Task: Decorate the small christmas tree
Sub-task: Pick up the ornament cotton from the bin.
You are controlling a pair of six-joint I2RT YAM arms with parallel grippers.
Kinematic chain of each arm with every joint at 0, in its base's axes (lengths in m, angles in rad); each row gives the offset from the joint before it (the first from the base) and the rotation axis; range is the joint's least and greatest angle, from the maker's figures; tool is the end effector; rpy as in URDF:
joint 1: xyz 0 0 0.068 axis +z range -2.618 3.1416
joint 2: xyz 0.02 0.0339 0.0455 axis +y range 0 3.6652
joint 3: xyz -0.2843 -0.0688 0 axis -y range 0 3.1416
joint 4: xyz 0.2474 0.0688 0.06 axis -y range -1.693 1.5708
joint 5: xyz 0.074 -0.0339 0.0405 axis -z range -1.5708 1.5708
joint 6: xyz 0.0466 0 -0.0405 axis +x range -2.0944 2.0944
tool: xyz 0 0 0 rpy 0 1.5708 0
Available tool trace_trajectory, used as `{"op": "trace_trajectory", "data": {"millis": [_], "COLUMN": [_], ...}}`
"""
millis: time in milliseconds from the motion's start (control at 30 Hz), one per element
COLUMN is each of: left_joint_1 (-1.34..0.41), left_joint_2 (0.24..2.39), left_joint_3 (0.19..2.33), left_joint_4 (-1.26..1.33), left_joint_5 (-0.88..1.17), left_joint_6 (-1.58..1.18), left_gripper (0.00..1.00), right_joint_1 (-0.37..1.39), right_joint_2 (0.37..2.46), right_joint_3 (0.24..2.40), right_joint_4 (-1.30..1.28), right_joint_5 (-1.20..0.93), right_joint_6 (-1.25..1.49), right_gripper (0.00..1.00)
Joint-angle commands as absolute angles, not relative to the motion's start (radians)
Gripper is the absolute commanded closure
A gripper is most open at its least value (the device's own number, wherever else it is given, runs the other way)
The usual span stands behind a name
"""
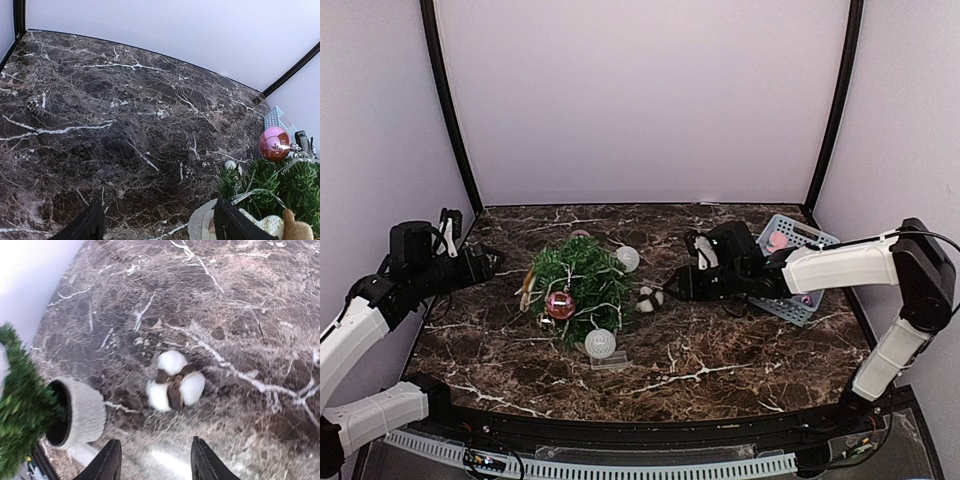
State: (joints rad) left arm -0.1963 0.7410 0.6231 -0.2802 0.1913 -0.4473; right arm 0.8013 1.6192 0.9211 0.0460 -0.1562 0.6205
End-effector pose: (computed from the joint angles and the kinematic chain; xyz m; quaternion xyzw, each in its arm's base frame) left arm 0.1683 -0.0425 0.2895 -0.0514 0.8293 -0.2497 0.4974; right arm 0.2434 0.2616 0.2116 -0.1151 0.8868 0.3414 0.2893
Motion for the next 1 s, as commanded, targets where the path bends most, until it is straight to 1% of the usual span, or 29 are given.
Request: {"op": "trace_trajectory", "data": {"millis": [0,200,467,600,967], "left_joint_1": [-0.176,-0.133,-0.081,-0.075,-0.076], "left_joint_2": [0.749,0.741,0.746,0.761,0.754], "left_joint_3": [0.672,0.655,0.650,0.662,0.662], "left_joint_4": [-0.281,-0.275,-0.270,-0.279,-0.279], "left_joint_5": [0.179,0.198,0.226,0.222,0.209], "left_joint_6": [-0.357,-0.331,-0.296,-0.269,-0.250], "left_gripper": [0.21,0.20,0.20,0.20,0.20], "right_joint_1": [0.795,0.825,0.854,0.869,0.885], "right_joint_2": [1.727,1.844,1.930,1.971,2.034], "right_joint_3": [1.049,1.211,1.302,1.349,1.409], "right_joint_4": [-0.058,-0.187,-0.188,-0.197,-0.237], "right_joint_5": [-0.113,-0.042,-0.023,-0.004,0.081], "right_joint_6": [0.449,0.334,0.327,0.322,0.304], "right_gripper": [0.53,0.65,0.76,0.79,0.80]}}
